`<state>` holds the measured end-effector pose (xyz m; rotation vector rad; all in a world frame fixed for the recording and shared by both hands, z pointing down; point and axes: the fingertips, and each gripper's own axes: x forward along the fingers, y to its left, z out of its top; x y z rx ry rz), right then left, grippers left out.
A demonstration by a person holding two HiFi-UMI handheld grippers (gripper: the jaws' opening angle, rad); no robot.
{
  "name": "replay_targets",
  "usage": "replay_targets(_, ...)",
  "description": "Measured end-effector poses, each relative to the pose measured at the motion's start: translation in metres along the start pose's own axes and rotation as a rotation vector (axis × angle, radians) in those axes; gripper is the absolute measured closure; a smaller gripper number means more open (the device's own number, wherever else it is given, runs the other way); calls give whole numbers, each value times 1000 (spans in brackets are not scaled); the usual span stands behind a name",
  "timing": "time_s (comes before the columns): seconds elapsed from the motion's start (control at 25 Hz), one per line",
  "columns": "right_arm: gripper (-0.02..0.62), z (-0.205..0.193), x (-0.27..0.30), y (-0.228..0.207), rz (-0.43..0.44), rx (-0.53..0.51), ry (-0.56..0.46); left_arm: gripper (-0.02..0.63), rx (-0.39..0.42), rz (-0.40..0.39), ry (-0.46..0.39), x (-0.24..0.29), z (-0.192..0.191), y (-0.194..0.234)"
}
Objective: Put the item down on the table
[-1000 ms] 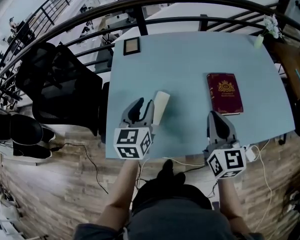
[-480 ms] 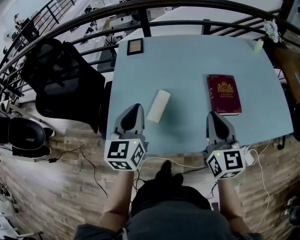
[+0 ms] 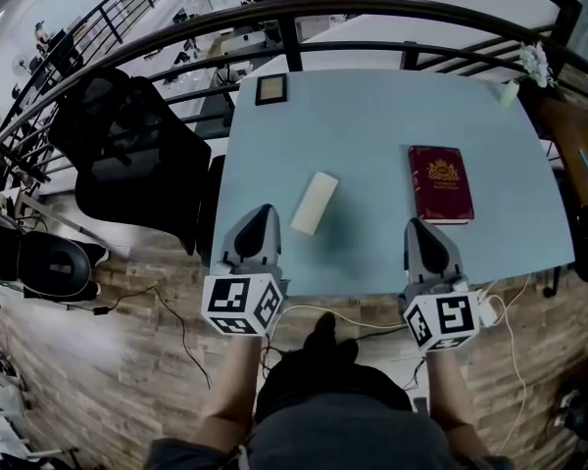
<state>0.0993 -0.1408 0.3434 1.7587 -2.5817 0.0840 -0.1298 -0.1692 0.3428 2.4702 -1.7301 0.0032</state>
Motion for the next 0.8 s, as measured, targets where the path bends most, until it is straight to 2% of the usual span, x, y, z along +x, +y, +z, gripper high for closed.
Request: replay_targets(0.8,594,-1,4,2,5,-16,9,600,10,3,7,5,-1,-1)
